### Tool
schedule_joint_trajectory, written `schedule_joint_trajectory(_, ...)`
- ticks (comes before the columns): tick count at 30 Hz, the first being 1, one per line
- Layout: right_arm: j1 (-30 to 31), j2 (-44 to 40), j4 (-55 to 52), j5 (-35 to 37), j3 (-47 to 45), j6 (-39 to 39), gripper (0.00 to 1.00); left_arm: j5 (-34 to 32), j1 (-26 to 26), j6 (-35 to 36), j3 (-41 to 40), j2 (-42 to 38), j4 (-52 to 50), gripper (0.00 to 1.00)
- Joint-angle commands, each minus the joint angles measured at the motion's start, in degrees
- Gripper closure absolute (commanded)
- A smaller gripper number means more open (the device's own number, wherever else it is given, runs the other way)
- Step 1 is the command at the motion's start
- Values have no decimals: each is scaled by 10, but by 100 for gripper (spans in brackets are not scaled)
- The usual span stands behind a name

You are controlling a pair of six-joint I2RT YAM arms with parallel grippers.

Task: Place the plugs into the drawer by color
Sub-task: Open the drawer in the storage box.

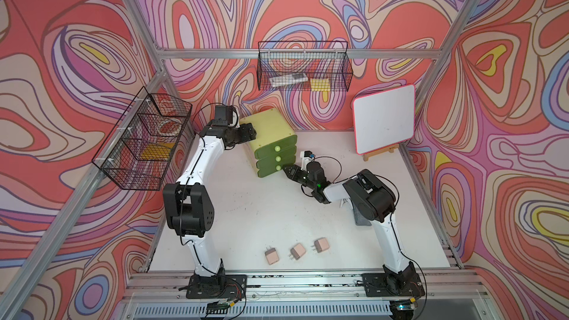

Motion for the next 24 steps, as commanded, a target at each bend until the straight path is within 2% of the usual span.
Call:
schedule_joint_trajectory(1,-2,25,30,-26,25,26,70,-15,3,2,-21,19,-54,19)
schedule_joint_trajectory(12,-2,66,57,-47,55,53,71,-16,3,5,-24,17,-53,19)
schedule_joint_trajectory(19,-3,82,51,-55,69,63,63,-16,3,4,-24,18,-53,19)
schedule_joint_trajectory(24,-2,95,54,-63,84,70,65,-18,3,5,-25,19,-53,19)
